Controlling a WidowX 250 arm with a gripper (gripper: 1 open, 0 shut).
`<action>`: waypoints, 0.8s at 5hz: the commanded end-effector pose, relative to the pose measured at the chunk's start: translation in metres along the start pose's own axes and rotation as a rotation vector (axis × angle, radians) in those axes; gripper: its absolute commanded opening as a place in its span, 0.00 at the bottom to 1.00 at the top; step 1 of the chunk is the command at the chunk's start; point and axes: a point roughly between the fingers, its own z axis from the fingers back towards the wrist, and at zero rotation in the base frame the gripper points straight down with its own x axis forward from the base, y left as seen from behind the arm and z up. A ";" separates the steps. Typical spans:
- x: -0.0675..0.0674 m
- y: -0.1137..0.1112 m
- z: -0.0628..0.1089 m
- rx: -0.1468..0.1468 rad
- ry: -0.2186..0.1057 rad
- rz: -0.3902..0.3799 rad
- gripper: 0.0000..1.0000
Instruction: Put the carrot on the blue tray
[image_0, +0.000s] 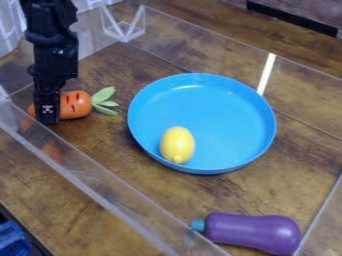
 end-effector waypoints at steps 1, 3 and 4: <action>0.009 0.010 0.021 0.069 -0.034 -0.013 0.00; 0.014 0.011 0.022 0.079 -0.039 -0.029 0.00; 0.016 0.012 0.024 0.084 -0.041 -0.038 0.00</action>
